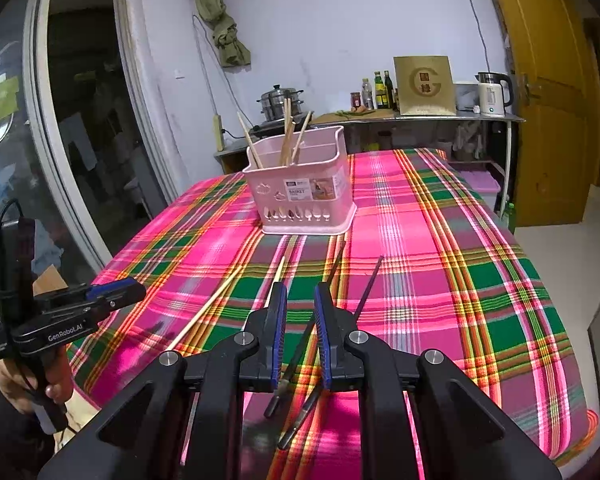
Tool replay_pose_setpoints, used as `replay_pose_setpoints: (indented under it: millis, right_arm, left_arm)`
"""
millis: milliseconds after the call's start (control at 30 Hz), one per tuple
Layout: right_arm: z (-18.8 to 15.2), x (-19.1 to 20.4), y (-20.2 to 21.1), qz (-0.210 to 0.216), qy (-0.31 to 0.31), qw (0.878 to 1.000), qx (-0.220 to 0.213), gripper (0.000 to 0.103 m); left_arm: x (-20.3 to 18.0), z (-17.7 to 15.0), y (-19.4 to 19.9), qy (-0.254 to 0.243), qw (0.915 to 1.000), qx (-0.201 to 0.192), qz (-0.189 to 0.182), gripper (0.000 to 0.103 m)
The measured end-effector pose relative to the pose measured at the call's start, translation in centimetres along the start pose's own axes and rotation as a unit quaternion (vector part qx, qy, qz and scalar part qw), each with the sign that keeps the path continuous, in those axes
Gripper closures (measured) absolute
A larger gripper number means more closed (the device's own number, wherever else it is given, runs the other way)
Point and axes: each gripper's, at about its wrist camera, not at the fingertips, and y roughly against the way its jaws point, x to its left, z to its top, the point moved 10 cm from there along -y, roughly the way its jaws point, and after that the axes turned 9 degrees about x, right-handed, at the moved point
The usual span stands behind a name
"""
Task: Organize utensils
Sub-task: 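Move both tools back down to the chopsticks on the cloth, then close the left tool on a wooden chopstick while the right tool grasps a black one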
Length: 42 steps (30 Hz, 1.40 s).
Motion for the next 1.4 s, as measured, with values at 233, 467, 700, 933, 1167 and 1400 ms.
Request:
replay_pose_setpoints:
  millis: [233, 467, 700, 933, 1167, 1400]
  right_arm:
    - [-0.2, -0.6, -1.6, -0.005, -0.007, 1.0, 0.017, 0.088]
    - [0.2, -1.1, -3.6, -0.011, -0.009, 0.999, 0.035, 0.088]
    - [0.9, -1.3, -6.4, -0.013, -0.006, 0.998, 0.062, 0.088]
    - [1.6, -1.9, -10.1, -0.025, 0.0, 0.995, 0.101, 0.088]
    - [2.8, -2.8, -13.4, -0.039, 0.002, 0.99, 0.136, 0.088]
    - [3.5, -3.6, -16.1, -0.058, 0.004, 0.985, 0.16, 0.088]
  left_arm:
    - [0.3, 0.4, -2.4, -0.001, 0.9997, 0.024, 0.005, 0.077]
    - [0.9, 0.9, -5.1, 0.0, 0.9984, 0.055, 0.016, 0.077]
    - [1.2, 1.9, -8.1, -0.007, 0.9956, 0.092, 0.018, 0.077]
    - [1.7, 1.9, -11.4, -0.009, 0.9898, 0.138, 0.032, 0.077]
    - [1.7, 2.5, -12.0, -0.017, 0.9898, 0.134, 0.045, 0.077]
    - [1.8, 3.0, -12.4, -0.023, 0.9897, 0.131, 0.053, 0.08]
